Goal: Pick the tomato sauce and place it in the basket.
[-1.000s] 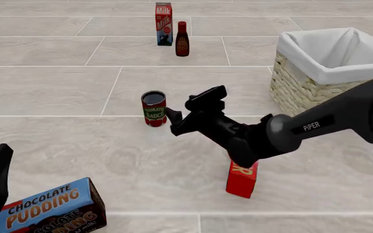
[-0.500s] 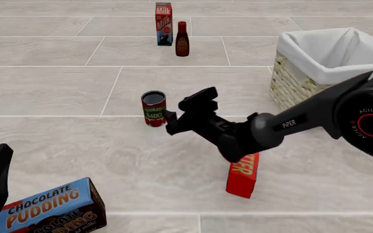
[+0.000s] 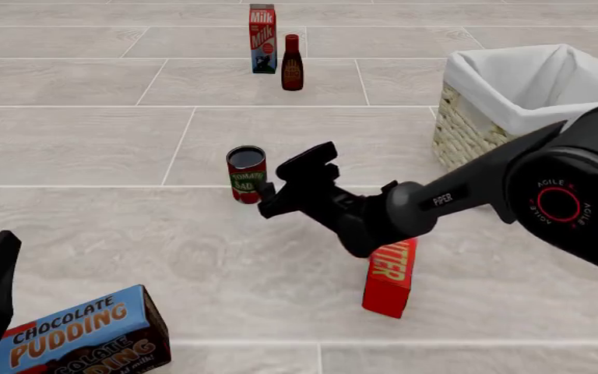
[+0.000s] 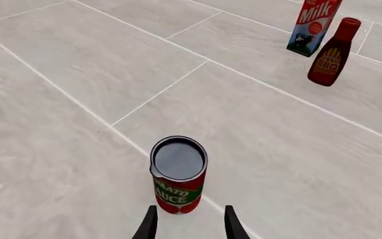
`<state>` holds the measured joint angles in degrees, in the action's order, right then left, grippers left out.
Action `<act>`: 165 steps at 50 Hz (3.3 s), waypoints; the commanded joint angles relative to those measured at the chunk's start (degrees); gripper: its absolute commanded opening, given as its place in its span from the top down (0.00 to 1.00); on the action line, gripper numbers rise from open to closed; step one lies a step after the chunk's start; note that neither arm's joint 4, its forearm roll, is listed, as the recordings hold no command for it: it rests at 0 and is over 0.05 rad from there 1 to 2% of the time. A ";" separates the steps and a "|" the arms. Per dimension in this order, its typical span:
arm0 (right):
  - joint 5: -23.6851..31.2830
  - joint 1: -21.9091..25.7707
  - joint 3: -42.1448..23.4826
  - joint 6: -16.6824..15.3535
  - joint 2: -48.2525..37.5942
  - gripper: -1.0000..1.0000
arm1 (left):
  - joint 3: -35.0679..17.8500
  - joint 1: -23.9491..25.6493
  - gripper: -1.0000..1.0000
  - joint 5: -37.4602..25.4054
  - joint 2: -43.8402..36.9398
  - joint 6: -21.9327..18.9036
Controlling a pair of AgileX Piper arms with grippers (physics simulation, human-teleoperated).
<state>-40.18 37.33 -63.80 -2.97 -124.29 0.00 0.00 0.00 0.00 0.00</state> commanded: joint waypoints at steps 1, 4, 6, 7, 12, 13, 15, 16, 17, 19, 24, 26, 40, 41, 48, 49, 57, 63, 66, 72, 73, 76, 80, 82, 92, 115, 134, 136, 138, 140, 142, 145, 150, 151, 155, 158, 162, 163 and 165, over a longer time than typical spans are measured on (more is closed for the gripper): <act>0.41 0.32 -1.17 0.31 -1.22 0.00 | 0.00 0.00 0.00 0.00 0.00 0.00; 0.57 0.36 -1.59 0.44 -1.51 0.00 | 0.00 0.00 0.00 0.00 0.00 0.00; 0.65 0.47 -1.74 0.42 -1.66 0.00 | 0.00 0.00 0.00 0.00 0.00 0.00; 0.74 0.57 -1.83 0.40 -1.78 0.00 | 0.00 0.00 0.00 0.00 0.00 0.00; 1.02 0.92 -2.03 0.44 -1.94 0.00 | 0.00 0.00 0.00 0.00 0.00 0.00; 1.02 0.99 -2.04 0.36 -2.00 0.00 | 0.00 0.00 0.00 0.00 0.00 0.00; 1.19 0.98 -2.32 0.30 -2.27 0.00 | 0.00 0.00 0.00 0.00 0.00 0.00; 1.28 1.01 -2.41 0.29 -2.36 0.00 | 0.00 0.00 0.00 0.00 0.00 0.00; 1.35 1.09 -2.48 0.27 -2.44 0.00 | 0.00 0.00 0.00 0.00 0.00 0.00; 1.41 1.29 -2.50 0.20 -2.53 0.00 | 0.00 0.00 0.00 0.00 0.00 0.00; 1.92 1.00 -3.56 -0.14 -3.35 0.00 | 0.00 0.00 0.00 0.00 0.00 0.00; 2.06 0.98 -3.74 -0.04 -3.48 0.00 | 0.00 0.00 0.00 0.00 0.00 0.00; 2.69 1.30 -5.36 -0.43 -4.67 0.00 | 0.00 0.00 0.00 0.00 0.00 0.00; 2.69 1.30 -5.36 -0.43 -4.67 0.00 | 0.00 0.00 0.00 0.00 0.00 0.00; 3.45 1.73 -6.26 -0.46 -5.32 0.00 | 0.00 0.00 0.00 0.00 0.00 0.00; 3.51 1.82 -6.38 -0.46 -5.40 0.00 | 0.00 0.00 0.00 0.00 0.00 0.00; 4.29 1.76 -7.74 -0.59 -6.28 0.00 | 0.00 0.00 0.00 0.00 0.00 0.00; 4.69 1.92 -8.23 -0.62 -6.71 0.00 | 0.00 0.00 0.00 0.00 0.00 0.00; 4.93 1.63 -8.72 -0.71 -6.93 0.00 | 0.00 0.00 0.00 0.00 0.00 0.00; 4.86 1.57 -8.85 -0.67 -7.10 0.00 | 0.00 0.00 0.00 0.00 0.00 0.00; 4.87 1.55 -9.01 -0.65 -7.31 0.00 | 0.00 0.00 0.00 0.00 0.00 0.00; 5.04 1.42 -9.38 -0.65 -7.60 0.00 | 0.00 0.00 0.00 0.00 0.00 0.00; 5.30 1.51 -9.68 -0.69 -7.59 0.00 | 0.00 0.00 0.00 0.00 0.00 0.00; 5.37 1.49 -9.79 -0.67 -7.55 0.00 | 0.00 0.00 0.00 0.00 0.00 0.00; 5.86 2.14 -10.57 -0.77 -8.23 0.00 | 0.00 0.00 0.00 0.00 0.00 0.00; 7.15 1.36 -12.68 -0.85 -9.15 0.00 | 0.00 0.00 0.00 0.00 0.00 0.00; 7.94 1.60 -13.84 -1.03 -9.64 0.00 | 0.00 0.00 0.00 0.00 0.00 0.00; 8.06 1.50 -14.11 -1.05 -9.81 0.00 | 0.00 0.00 0.00 0.00 0.00 0.00; 8.15 1.41 -14.31 -1.10 -9.94 0.00 | 0.00 0.00 0.00 0.00 0.00 0.00; 8.29 1.46 -14.48 -1.21 -10.08 0.00 | 0.00 0.00 0.00 0.00 0.00 0.00; 8.44 1.54 -14.66 -1.30 -10.20 0.00 | 0.00 0.00 0.00 0.00 0.00 0.00; 8.62 1.65 -15.00 -1.27 -10.54 0.00 | 0.00 0.00 0.00 0.00 0.00 0.00; 8.90 1.32 -15.55 -1.04 -10.89 0.00 | 0.00 0.00 0.00 0.00 0.00 0.00; 8.90 1.32 -15.55 -1.04 -10.89 0.00 | 0.00 0.00 0.00 0.00 0.00 0.00; 9.07 1.36 -15.79 -1.01 -11.05 0.00 | 0.00 0.00 0.00 0.00 0.00 0.00; 9.25 1.37 -16.02 -1.01 -11.19 0.00 | 0.00 0.00 0.00 0.00 0.00 0.00; 9.49 1.29 -16.36 -0.91 -11.30 0.00 | 0.00 0.00 0.00 0.00 0.00 0.00; 9.61 1.21 -16.57 -0.90 -11.39 0.00 | 0.00 0.00 0.00 0.00 0.00 0.00; 9.61 1.08 -16.66 -1.01 -11.51 0.00 | 0.00 0.00 0.00 0.00 0.00 0.00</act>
<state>-31.03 38.65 -79.66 -3.98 -135.32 0.00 0.00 0.00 0.00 0.00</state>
